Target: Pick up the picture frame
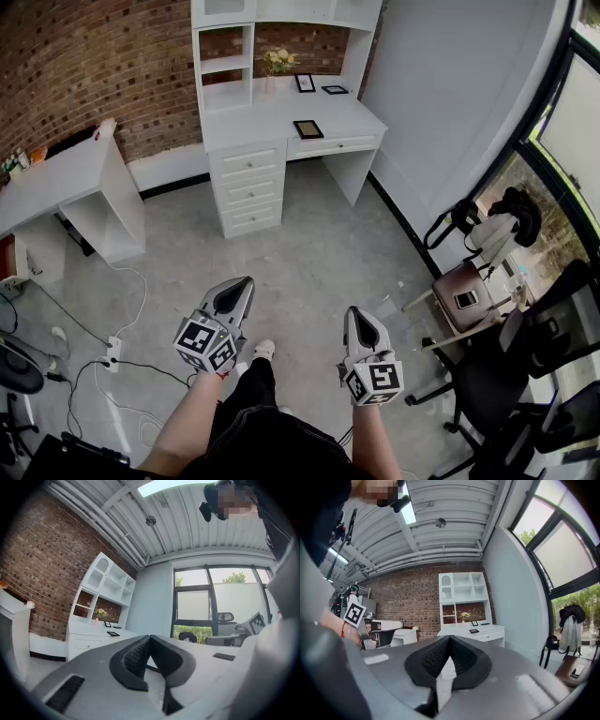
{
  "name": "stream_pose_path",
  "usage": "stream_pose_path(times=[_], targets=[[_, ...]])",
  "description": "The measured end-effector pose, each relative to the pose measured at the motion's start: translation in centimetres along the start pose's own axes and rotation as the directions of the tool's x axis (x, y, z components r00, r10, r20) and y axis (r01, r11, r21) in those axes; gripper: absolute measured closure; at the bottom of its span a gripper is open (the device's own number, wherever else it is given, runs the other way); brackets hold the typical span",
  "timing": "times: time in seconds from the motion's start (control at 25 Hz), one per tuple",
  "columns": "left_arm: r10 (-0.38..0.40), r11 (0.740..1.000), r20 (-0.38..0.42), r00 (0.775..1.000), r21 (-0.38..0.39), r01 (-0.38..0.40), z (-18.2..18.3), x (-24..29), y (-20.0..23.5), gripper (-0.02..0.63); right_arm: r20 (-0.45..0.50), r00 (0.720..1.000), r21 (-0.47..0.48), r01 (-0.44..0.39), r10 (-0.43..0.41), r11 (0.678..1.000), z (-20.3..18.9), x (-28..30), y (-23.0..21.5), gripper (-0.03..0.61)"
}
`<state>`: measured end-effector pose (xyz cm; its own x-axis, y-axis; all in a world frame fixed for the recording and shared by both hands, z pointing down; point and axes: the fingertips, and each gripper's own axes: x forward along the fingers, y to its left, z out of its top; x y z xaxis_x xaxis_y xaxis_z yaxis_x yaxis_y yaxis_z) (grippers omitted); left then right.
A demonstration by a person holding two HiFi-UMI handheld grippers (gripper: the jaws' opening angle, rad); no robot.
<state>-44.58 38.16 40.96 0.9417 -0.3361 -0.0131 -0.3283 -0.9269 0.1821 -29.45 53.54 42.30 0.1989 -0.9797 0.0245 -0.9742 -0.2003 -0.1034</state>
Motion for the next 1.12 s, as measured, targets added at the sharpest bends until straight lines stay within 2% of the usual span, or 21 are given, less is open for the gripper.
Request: stream_pose_path(times=[0.44, 0.68, 1.12], targets=[[-0.021, 1.000, -0.029, 0.999, -0.009, 0.021, 0.1, 10.2, 7.1, 0.621, -0.043, 0.999, -0.012, 0.020, -0.021, 1.000, -0.4, 10.8, -4.9, 0.577], [-0.035, 0.999, -0.044, 0.998, -0.024, 0.034, 0.3, 14.6, 11.1, 0.620, -0.051, 0.998, -0.004, 0.033, -0.033, 0.999, -0.2, 16.4, -6.1, 0.577], [-0.081, 0.996, -0.051, 0.995, -0.027, 0.080, 1.0, 20.6, 16.8, 0.621, -0.035, 0.992, 0.050, 0.123, -0.121, 0.991, -0.4, 24.1, -8.9, 0.575]])
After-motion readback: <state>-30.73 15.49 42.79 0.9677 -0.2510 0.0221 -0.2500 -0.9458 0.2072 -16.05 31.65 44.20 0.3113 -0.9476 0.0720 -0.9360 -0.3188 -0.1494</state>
